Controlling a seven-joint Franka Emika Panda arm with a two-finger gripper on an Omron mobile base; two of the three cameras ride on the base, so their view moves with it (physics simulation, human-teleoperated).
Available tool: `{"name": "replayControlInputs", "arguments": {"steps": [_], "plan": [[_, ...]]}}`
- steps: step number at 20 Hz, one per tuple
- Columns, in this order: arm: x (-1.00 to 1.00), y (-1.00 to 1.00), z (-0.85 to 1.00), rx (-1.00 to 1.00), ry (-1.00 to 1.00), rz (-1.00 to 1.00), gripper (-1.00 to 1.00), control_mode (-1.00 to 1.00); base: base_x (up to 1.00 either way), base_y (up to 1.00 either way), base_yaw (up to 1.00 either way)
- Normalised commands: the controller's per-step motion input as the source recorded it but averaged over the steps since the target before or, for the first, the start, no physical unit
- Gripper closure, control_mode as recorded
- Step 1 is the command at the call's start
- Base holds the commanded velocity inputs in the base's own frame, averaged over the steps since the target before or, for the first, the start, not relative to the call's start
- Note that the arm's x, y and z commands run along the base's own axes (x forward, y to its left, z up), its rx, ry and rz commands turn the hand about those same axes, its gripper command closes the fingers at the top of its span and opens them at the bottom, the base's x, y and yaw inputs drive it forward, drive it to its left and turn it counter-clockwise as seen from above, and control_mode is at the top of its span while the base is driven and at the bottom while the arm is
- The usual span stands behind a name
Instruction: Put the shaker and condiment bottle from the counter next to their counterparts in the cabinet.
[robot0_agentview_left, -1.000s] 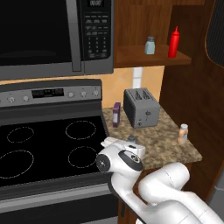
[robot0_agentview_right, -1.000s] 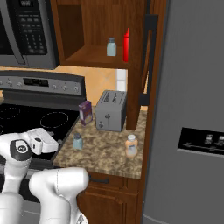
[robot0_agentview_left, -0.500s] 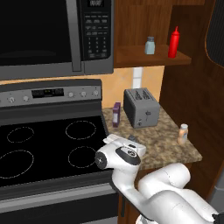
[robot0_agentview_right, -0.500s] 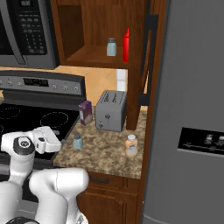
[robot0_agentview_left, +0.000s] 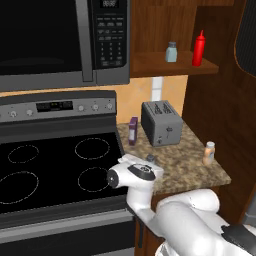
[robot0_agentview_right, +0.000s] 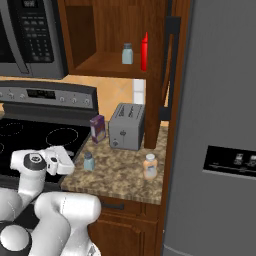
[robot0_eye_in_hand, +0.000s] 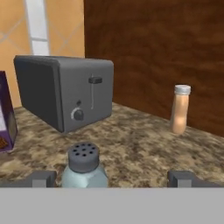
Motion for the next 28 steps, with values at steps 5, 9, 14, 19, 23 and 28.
{"name": "replayControlInputs", "arguments": {"steps": [5,9,14,19,23,28], "plan": [[0.48,-0.39,-0.43,0.00,-0.01,0.02,-1.00,-1.00,0.00,0.00,0.00],[0.26,-0.36,-0.29,0.00,-0.02,0.01,-1.00,-1.00,0.00,0.00,0.00],[0.15,-0.46,-0.29,0.00,-0.03,0.03,-1.00,-1.00,0.00,0.00,0.00],[0.14,-0.49,-0.35,0.00,-0.03,0.05,-1.00,-1.00,0.00,0.00,0.00],[0.14,-0.38,-0.47,0.00,-0.02,0.05,1.00,-1.00,0.00,0.00,0.00],[0.35,-0.15,-0.10,0.02,0.01,0.03,1.00,-1.00,0.00,0.00,0.00]]}}
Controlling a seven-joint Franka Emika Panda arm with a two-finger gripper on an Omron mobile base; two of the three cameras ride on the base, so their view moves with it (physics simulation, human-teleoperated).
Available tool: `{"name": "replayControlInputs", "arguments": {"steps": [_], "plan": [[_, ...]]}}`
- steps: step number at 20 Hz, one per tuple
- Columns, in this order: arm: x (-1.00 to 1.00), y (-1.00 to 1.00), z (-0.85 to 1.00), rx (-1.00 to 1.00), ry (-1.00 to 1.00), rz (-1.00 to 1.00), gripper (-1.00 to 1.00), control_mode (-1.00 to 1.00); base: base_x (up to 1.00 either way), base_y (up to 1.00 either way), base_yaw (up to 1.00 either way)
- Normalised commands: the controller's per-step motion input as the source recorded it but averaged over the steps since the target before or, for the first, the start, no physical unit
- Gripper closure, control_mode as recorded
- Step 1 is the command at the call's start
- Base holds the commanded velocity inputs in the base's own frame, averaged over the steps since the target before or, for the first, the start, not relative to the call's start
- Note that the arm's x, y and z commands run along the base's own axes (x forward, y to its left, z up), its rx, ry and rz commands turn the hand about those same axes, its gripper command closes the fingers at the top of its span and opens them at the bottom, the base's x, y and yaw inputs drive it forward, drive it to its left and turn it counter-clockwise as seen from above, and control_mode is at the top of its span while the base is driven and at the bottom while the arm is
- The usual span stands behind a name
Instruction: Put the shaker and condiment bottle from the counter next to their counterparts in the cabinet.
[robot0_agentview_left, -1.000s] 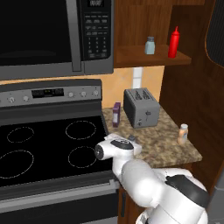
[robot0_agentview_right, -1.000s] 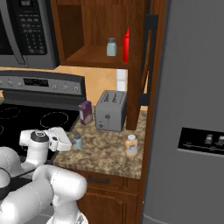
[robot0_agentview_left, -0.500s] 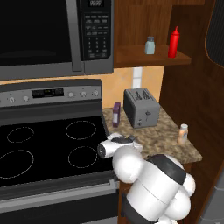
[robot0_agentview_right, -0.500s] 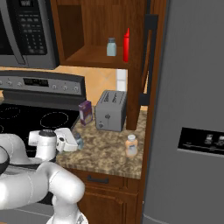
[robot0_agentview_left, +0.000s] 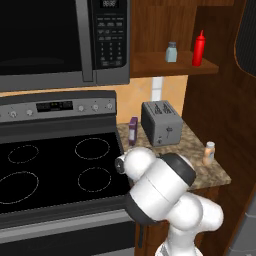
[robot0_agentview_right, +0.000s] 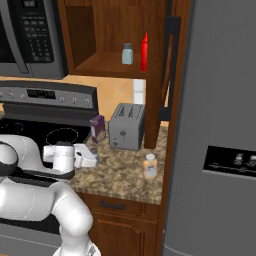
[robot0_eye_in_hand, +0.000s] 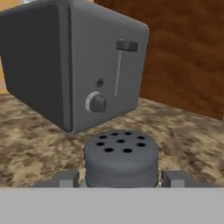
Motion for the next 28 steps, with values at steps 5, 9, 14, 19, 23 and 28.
{"name": "replayControlInputs", "arguments": {"steps": [5,9,14,19,23,28], "plan": [[0.14,0.00,0.44,-0.01,-0.10,0.00,1.00,-1.00,0.00,0.00,0.00],[-0.21,0.00,0.39,-0.02,-0.25,0.01,1.00,-1.00,0.00,0.00,0.00],[-0.36,-0.11,0.63,0.00,-0.21,0.00,1.00,-1.00,0.00,0.00,0.00],[-0.12,-0.15,0.84,0.00,-0.09,0.00,1.00,-1.00,0.00,0.00,0.00],[-0.10,-0.18,0.73,-0.02,-0.05,-0.02,1.00,-1.00,0.00,0.00,0.00],[-0.12,-0.20,0.69,-0.03,-0.03,-0.03,1.00,-1.00,0.00,0.00,0.00]]}}
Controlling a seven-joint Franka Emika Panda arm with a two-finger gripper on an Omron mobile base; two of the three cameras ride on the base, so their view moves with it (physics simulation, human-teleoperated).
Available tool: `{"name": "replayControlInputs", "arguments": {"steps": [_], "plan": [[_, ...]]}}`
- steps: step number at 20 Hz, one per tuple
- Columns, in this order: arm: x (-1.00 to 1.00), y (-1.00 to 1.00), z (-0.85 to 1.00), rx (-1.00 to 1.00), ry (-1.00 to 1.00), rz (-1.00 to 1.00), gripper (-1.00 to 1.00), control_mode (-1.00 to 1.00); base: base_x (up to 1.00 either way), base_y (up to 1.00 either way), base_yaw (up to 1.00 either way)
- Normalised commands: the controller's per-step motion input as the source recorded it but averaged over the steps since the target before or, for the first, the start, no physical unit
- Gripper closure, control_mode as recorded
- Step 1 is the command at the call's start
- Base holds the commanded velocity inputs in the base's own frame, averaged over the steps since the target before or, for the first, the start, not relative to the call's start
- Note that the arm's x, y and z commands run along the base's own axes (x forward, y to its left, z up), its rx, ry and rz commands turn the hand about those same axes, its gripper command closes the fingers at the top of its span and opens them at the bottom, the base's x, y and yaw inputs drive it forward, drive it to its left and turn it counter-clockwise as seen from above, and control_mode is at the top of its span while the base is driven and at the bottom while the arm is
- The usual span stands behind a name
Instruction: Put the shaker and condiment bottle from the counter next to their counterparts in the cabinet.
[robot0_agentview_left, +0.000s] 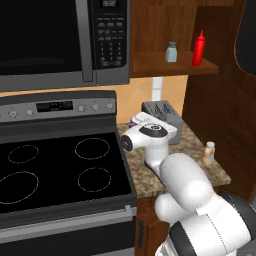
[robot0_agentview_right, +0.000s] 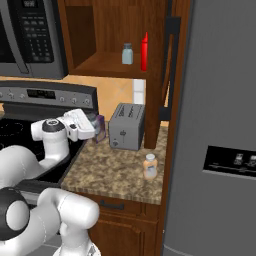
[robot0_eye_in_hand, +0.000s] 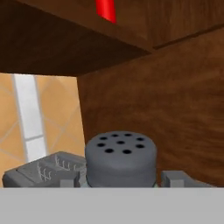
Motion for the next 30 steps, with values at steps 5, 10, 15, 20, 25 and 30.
{"name": "replayControlInputs", "arguments": {"steps": [5,10,15,20,25,30], "plan": [[-0.06,-0.05,0.88,0.00,-0.01,-0.09,1.00,-1.00,0.00,0.00,0.00],[-0.10,-0.06,0.81,0.00,-0.08,-0.08,1.00,-1.00,0.00,0.00,0.00],[-0.18,-0.02,0.68,0.00,-0.06,-0.02,1.00,-1.00,0.00,0.00,0.00],[-0.35,-0.08,0.56,0.00,-0.06,0.00,1.00,-1.00,0.00,0.00,0.00],[-0.33,-0.17,0.70,0.00,-0.02,0.00,1.00,-1.00,0.00,0.00,0.00],[-0.15,-0.04,0.54,-0.02,0.00,0.00,1.00,-1.00,0.00,0.00,0.00]]}}
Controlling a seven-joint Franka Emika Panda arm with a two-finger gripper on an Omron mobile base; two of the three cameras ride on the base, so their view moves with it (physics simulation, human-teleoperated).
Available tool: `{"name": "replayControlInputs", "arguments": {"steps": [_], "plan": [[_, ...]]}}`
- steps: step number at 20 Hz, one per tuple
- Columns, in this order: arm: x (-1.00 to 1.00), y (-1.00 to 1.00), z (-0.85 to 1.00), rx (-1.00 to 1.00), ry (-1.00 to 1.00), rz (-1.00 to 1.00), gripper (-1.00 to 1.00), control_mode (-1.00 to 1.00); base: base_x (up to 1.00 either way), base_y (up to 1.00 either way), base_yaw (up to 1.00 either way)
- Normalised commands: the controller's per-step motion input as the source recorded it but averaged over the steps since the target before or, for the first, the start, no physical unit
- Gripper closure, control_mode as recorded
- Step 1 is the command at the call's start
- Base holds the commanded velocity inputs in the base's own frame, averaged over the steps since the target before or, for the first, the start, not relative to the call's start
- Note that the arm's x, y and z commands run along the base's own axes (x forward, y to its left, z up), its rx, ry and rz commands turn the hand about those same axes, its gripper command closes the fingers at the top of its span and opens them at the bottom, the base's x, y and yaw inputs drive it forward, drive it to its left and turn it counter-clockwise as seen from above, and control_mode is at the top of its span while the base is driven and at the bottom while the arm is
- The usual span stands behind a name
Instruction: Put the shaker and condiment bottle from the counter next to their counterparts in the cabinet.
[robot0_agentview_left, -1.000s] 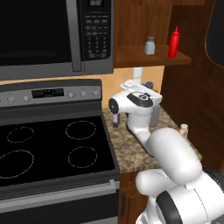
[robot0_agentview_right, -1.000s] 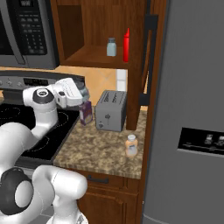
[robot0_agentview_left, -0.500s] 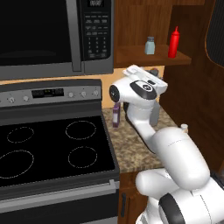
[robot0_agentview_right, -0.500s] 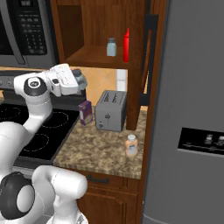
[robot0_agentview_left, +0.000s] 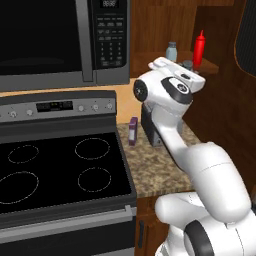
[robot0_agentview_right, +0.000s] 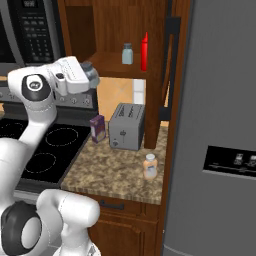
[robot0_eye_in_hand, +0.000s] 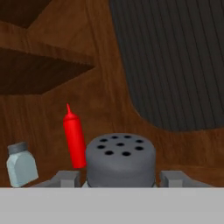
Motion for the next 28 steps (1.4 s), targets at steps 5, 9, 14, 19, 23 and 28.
{"name": "replayControlInputs", "arguments": {"steps": [5,9,14,19,23,28], "plan": [[0.00,-0.01,0.48,-0.04,0.00,0.00,1.00,-1.00,0.00,0.00,0.00],[0.02,0.19,0.11,-0.14,0.08,0.00,1.00,-1.00,0.00,0.00,0.00],[0.37,-0.01,-0.03,-0.09,0.00,0.07,1.00,-1.00,0.00,0.00,0.00],[0.55,-0.37,0.00,0.00,0.00,0.09,1.00,-1.00,0.00,0.00,0.00],[0.46,-0.09,0.00,0.00,0.00,0.03,1.00,-1.00,0.00,0.00,0.00],[0.35,0.00,0.00,0.00,0.00,0.00,1.00,-1.00,0.00,0.00,0.00]]}}
